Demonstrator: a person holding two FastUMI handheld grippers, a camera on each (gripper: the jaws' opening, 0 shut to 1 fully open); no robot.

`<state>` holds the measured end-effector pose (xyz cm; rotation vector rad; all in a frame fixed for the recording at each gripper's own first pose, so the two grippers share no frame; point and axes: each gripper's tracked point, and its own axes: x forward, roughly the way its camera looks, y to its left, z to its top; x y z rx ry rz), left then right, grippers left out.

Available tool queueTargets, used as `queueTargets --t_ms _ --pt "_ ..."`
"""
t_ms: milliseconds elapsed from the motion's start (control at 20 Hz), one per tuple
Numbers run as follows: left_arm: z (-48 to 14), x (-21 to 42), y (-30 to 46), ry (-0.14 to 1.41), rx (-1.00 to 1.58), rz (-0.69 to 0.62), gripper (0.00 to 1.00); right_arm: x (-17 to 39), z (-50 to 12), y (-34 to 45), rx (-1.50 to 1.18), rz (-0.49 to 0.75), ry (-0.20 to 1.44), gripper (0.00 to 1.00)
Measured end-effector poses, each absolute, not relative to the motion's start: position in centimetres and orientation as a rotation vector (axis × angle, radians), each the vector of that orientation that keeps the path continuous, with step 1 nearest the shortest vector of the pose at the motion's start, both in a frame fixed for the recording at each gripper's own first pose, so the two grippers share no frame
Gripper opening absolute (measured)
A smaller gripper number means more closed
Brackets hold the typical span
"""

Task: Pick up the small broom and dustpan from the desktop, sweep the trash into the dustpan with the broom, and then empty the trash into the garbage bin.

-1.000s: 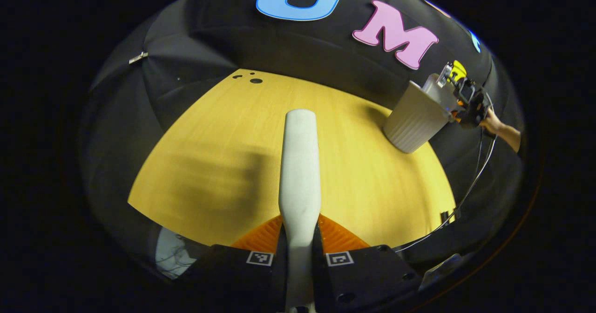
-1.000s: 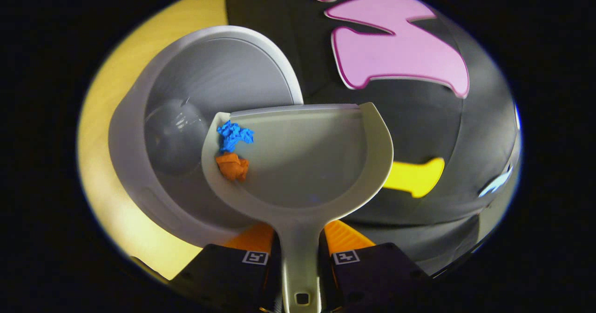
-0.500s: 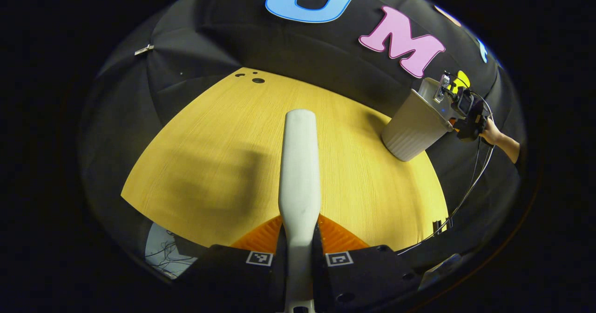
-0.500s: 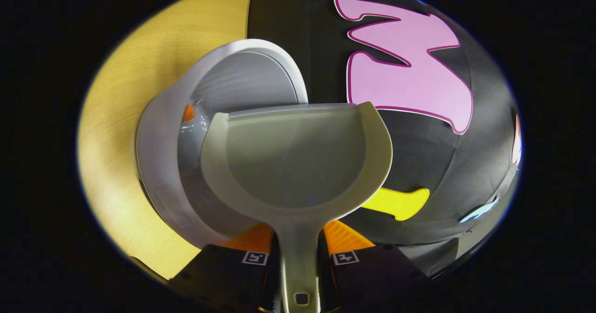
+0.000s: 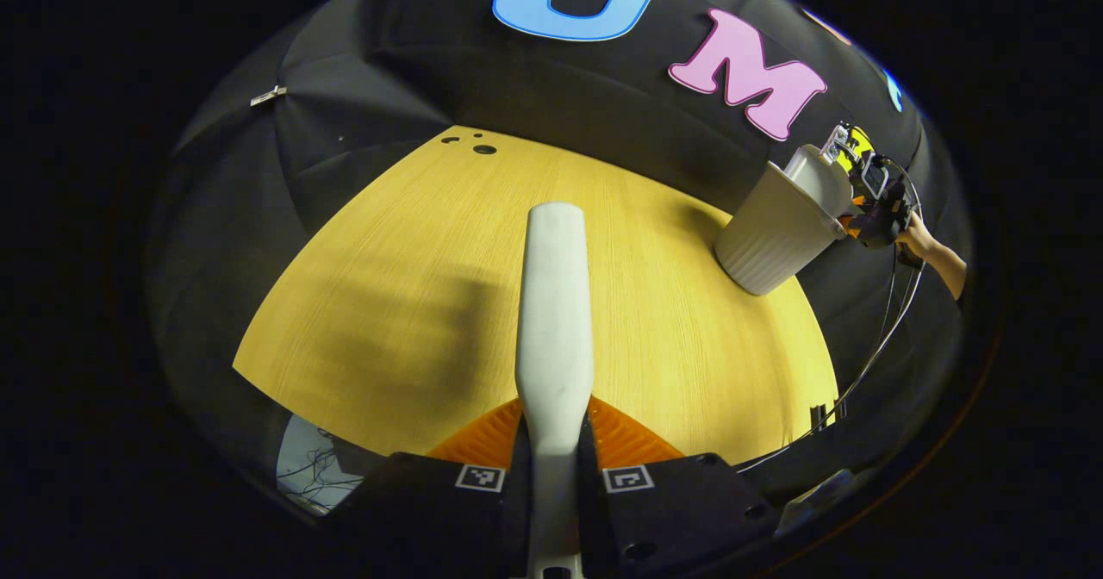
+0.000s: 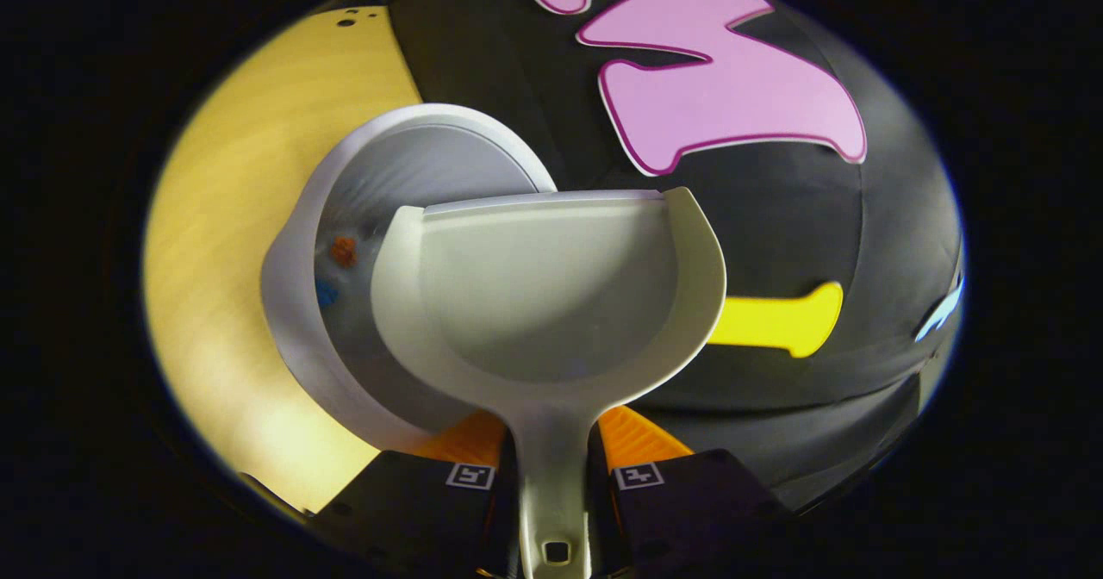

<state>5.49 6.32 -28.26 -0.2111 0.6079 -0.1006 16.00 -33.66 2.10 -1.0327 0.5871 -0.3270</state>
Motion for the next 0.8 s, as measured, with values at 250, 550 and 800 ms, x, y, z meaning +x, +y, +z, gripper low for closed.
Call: queueTargets --t_ms 250,550,800 --pt "-27.0 6.3 6.1 0.598 -0.151 -0.127 0.27 14.6 3.4 -33.3 -0.762 -0.322 0.566 0.36" --pt "-25.8 7.4 5.9 0.576 -0.093 -0.147 0.27 12.2 5.2 -34.8 -0.375 -0.401 0.510 0.33" --pt "-25.7 7.0 6.7 0.590 -0.051 -0.144 0.27 12.7 3.4 -33.8 -0.060 -0.390 0.415 0.35"
